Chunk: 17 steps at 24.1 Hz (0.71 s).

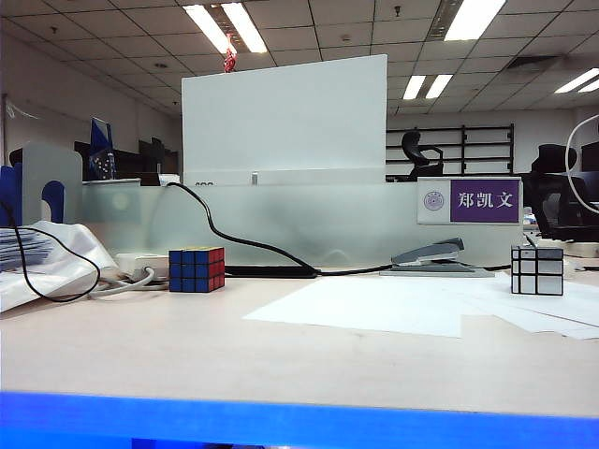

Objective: Flip the plastic bottle upside down.

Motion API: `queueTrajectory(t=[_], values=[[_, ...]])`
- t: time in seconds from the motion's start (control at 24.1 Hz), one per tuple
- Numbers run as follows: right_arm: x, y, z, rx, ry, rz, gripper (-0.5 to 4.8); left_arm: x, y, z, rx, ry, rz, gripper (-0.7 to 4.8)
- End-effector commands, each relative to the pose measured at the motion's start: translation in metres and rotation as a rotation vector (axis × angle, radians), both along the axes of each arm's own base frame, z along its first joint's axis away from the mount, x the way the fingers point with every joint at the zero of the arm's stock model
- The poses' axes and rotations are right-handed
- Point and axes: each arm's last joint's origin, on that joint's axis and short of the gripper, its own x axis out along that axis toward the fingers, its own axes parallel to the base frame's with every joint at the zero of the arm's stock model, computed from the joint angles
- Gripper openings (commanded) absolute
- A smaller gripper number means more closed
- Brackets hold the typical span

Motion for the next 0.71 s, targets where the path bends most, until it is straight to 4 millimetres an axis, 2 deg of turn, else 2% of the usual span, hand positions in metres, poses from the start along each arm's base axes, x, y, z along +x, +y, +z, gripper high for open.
queueTrajectory(t=[0.04,0.25,0.41,0.58,0.71], values=[[0.012,-0.023,0.016,0.065,-0.043,-0.054,4.79,0.004,-0.001,-0.004,0.032,0.041,0.008,-0.06],[0.030,-0.053,0.028,0.067,-0.093,-0.120,4.79,0.006,-0.001,-0.005,0.049,0.046,0.018,-0.06],[0.048,-0.083,0.036,0.055,-0.138,-0.202,4.79,0.021,-0.004,-0.007,0.150,0.140,0.008,-0.06],[0.063,-0.107,0.036,-0.114,-0.218,-0.210,4.79,0.044,-0.009,0.020,0.285,0.164,-0.041,-0.06],[0.065,-0.118,0.036,-0.224,-0.279,-0.171,4.79,0.075,-0.015,0.047,0.413,0.199,-0.113,-0.06]])
